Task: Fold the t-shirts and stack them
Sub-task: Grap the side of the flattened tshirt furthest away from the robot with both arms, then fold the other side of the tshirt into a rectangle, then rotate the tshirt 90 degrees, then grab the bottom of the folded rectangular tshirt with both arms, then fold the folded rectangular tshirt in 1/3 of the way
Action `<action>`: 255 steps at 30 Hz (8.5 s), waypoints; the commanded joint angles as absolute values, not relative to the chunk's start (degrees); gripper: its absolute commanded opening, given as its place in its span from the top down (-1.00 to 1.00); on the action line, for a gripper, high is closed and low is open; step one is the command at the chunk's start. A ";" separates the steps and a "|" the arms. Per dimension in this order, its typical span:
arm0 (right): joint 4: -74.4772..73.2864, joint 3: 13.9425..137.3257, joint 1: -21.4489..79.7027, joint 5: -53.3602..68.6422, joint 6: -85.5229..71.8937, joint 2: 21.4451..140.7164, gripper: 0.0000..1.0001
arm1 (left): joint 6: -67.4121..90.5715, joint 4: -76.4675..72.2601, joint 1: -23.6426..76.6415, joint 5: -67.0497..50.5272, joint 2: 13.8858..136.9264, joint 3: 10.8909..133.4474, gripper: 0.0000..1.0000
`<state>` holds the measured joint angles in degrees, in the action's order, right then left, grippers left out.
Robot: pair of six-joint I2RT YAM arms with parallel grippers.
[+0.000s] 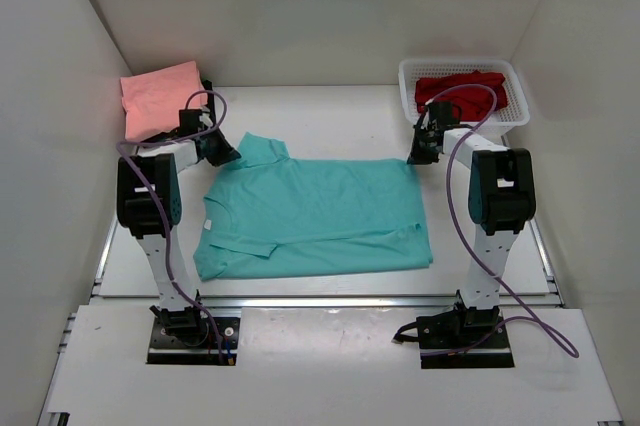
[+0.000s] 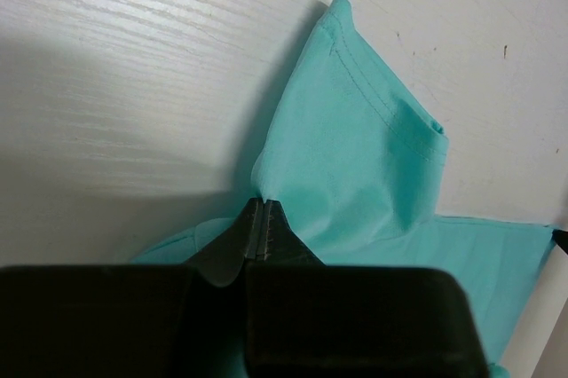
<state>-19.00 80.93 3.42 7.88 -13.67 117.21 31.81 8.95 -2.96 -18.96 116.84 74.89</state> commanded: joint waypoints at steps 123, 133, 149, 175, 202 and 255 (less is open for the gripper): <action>-9.51 39.99 38.04 5.98 -47.62 81.65 1.00 | 19.25 45.89 20.04 -11.59 148.53 133.49 0.62; 2.64 43.67 46.31 10.02 -45.20 91.31 1.00 | 22.24 39.30 22.32 -17.84 159.78 146.60 0.60; -17.13 47.47 39.29 -6.06 -33.75 82.00 0.99 | 25.23 31.56 19.51 -22.85 159.61 147.74 0.61; -18.97 47.53 40.26 -1.48 -26.66 77.01 0.95 | 30.59 31.88 17.93 -30.94 149.08 149.42 1.00; -24.79 28.39 27.33 23.82 -24.26 60.56 0.22 | 48.07 16.96 35.06 -19.00 65.21 28.13 -0.19; -43.50 72.14 21.80 35.60 -9.67 94.02 1.00 | 42.80 26.63 20.13 -24.17 88.92 57.37 0.84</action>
<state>-40.82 67.70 22.57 36.01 -12.08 90.50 46.30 26.85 21.08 -22.85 85.03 50.89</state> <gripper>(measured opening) 0.009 0.084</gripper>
